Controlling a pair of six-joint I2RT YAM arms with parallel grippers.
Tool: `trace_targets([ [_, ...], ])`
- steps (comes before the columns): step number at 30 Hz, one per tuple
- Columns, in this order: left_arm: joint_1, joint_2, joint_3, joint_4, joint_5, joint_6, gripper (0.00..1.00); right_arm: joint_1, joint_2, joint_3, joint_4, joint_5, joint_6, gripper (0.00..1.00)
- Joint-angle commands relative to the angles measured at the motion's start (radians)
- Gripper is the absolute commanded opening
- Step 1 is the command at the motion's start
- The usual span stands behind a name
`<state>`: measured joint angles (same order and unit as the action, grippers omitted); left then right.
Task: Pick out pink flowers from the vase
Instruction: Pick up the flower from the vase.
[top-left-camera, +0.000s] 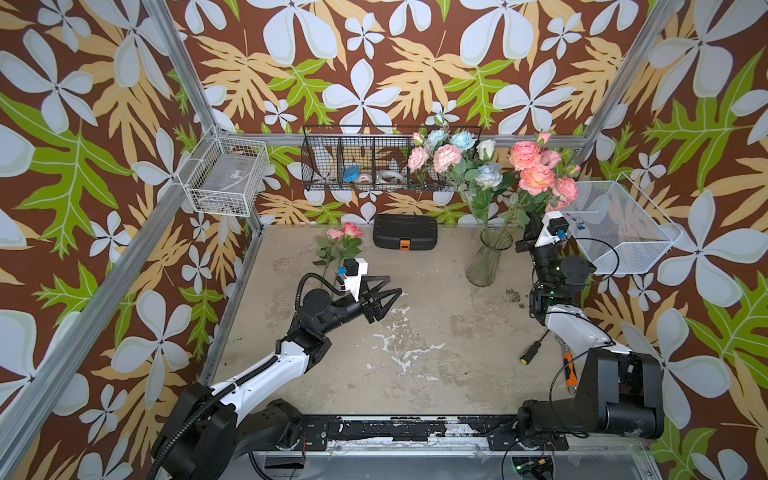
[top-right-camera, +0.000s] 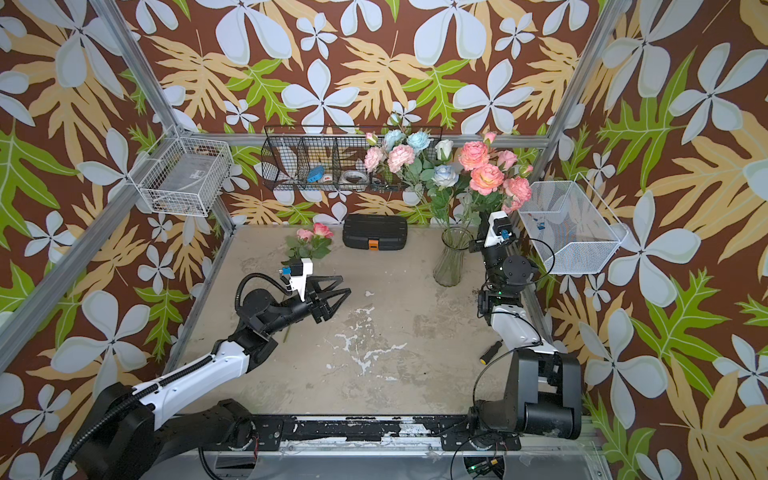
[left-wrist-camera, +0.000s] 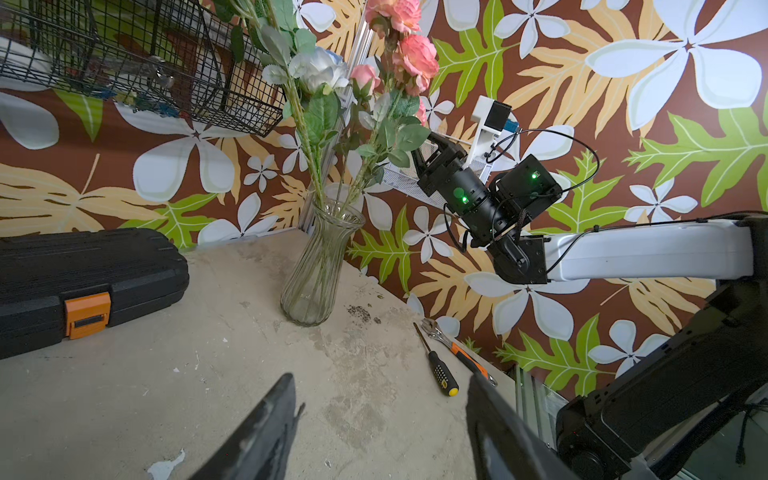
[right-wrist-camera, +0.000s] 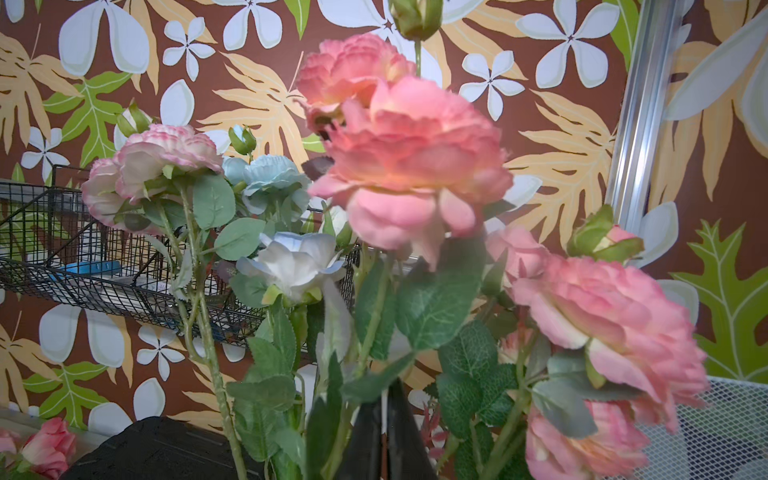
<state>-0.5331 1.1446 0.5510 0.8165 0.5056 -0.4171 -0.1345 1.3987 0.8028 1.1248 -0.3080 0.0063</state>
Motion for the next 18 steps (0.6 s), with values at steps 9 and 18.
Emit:
trace_targets([
  [9, 0.0, -0.002, -0.006, 0.04, 0.007, -0.012, 0.66, 0.001, 0.045, 0.02, -0.025, -0.018, -0.012, 0.34],
  [18, -0.001, -0.003, -0.007, 0.027, 0.003, -0.009, 0.66, 0.001, 0.101, 0.028, -0.003, -0.106, 0.003, 0.53],
])
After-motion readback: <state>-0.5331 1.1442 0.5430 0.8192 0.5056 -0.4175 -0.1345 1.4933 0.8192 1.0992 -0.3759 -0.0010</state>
